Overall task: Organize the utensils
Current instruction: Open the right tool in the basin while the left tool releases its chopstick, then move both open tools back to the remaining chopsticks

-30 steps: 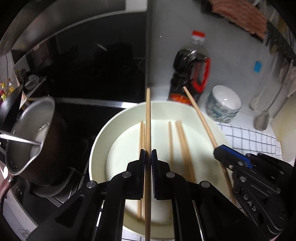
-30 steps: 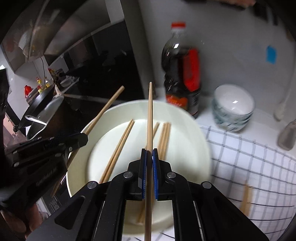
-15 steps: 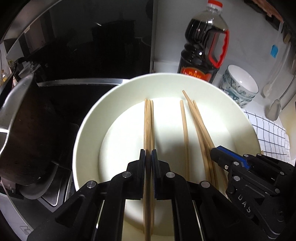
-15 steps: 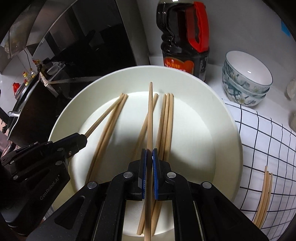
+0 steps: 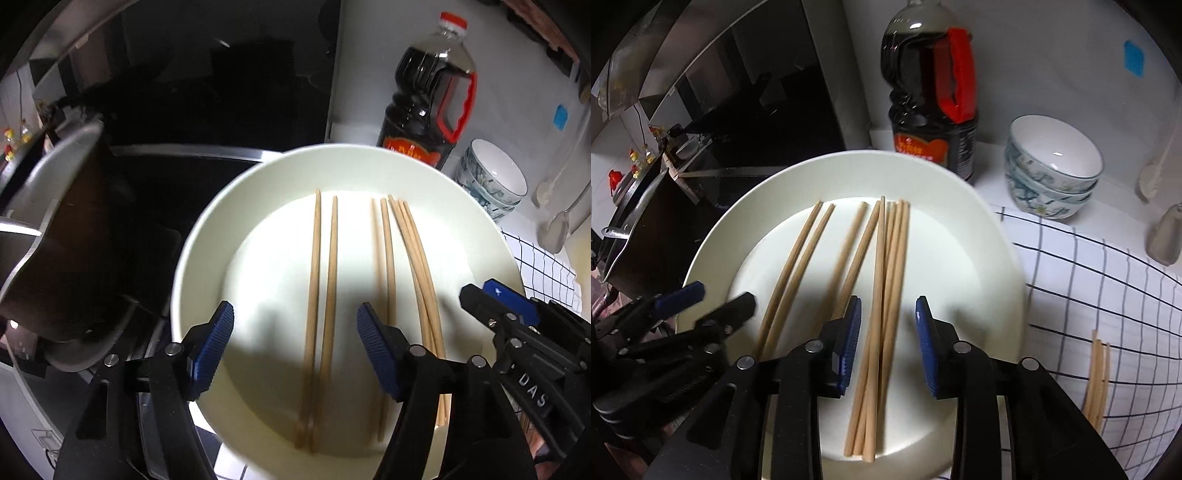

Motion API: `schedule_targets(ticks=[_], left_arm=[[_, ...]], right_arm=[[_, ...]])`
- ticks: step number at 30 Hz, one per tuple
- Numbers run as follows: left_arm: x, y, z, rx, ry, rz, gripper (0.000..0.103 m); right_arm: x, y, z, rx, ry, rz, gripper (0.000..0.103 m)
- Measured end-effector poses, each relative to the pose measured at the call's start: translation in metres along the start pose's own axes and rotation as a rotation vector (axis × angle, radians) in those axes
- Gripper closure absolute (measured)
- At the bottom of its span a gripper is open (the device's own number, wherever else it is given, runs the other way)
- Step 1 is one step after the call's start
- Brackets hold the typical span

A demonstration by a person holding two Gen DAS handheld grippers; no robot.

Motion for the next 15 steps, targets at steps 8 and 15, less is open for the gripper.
schedule_targets(ticks=[8,15], left_arm=[[0.002,-0.025,-0.009,0.015,0.003,0.008,0.029],[0.018,-0.05,-0.022,0.032,0.025,0.0,0.025]], right_arm=[[0.005,-0.03,-0.017,0.025,0.017,0.017,0.061],[0.016,-0.062,-0.038,0.035,0.039,0.008,0.057]])
Point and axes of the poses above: each gripper's, at about its wrist camera, not at the fingertips, and y roughly the way its jaws point, x to its right, z to its top, the point moved 3 cm from there along y, roughly the way its jaws point, and after that the axes turned 9 degrees about z, right-handed, at the moved point
